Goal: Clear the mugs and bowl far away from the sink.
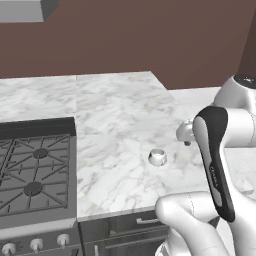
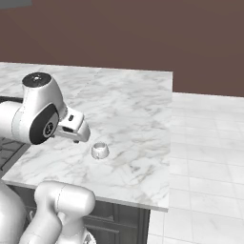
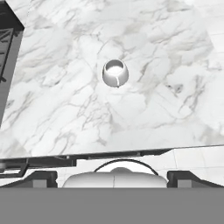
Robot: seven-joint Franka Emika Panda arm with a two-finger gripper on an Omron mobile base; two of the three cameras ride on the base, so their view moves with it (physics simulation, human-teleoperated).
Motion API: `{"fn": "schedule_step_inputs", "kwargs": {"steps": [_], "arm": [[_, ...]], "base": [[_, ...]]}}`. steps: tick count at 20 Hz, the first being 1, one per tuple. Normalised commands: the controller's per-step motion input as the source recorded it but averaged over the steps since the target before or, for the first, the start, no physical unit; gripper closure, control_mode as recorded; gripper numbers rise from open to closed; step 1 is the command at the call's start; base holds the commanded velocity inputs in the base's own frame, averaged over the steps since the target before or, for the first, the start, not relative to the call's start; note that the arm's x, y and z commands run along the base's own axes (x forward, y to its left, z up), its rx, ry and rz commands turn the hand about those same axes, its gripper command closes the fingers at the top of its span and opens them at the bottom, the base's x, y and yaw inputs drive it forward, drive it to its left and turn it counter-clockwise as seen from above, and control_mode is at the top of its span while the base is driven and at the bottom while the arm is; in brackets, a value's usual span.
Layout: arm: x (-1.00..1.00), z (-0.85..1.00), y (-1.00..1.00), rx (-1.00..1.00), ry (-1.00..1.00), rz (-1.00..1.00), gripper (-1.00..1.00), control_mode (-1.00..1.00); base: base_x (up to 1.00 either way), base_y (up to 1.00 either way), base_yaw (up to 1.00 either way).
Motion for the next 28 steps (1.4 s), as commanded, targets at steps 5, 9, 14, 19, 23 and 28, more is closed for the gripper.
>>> {"fn": "schedule_step_inputs", "kwargs": {"steps": [5, 9, 14, 19, 23, 28], "arm": [[-0.03, -0.04, 0.12, 0.00, 0.00, 0.00, -1.00, -1.00], [0.00, -0.22, 0.21, -0.01, 0.00, 0.00, -1.00, -1.00], [0.00, -0.17, 0.06, 0.00, 0.00, 0.00, -1.00, 1.00], [0.00, 0.00, 0.00, 0.00, 0.00, 0.00, -1.00, 1.00], [0.00, 0.00, 0.00, 0.00, 0.00, 0.00, -1.00, 1.00], [0.00, 0.00, 0.00, 0.00, 0.00, 0.00, -1.00, 1.00]], "base": [[0.00, 0.00, 0.00], [0.00, 0.00, 0.00], [0.01, 0.05, 0.01], [0.00, -0.07, -0.52], [0.00, 0.00, -1.00], [0.00, 0.00, -1.00]]}}
